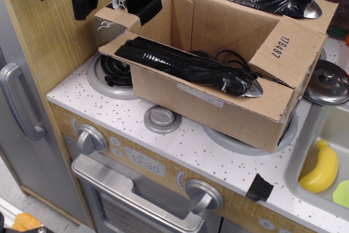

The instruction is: Close small4fbox flaps

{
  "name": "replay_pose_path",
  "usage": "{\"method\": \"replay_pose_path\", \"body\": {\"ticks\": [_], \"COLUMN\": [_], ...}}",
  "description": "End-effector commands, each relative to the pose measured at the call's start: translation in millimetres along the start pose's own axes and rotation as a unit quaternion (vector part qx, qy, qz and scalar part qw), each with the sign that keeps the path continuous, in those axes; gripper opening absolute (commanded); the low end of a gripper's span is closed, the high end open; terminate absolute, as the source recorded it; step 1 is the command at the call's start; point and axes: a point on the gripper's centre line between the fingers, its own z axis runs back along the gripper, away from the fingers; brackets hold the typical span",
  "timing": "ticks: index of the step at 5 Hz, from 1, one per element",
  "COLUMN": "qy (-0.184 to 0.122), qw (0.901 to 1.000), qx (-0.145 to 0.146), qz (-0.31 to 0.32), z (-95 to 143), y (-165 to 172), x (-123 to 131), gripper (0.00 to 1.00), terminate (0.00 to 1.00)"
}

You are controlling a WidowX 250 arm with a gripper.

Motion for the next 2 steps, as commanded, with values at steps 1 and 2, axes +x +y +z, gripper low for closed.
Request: {"method": "replay_pose_path", "body": {"ticks": [1, 2], "qy": [0.0, -0.016], "qw": [1.0, 0.9998], "qx": [0.0, 0.002], "qz": [0.0, 0.007], "z": [0, -14], "y": [0, 5], "x": [0, 8], "gripper": [1.0, 1.0], "terminate": [0.0, 0.0]}}
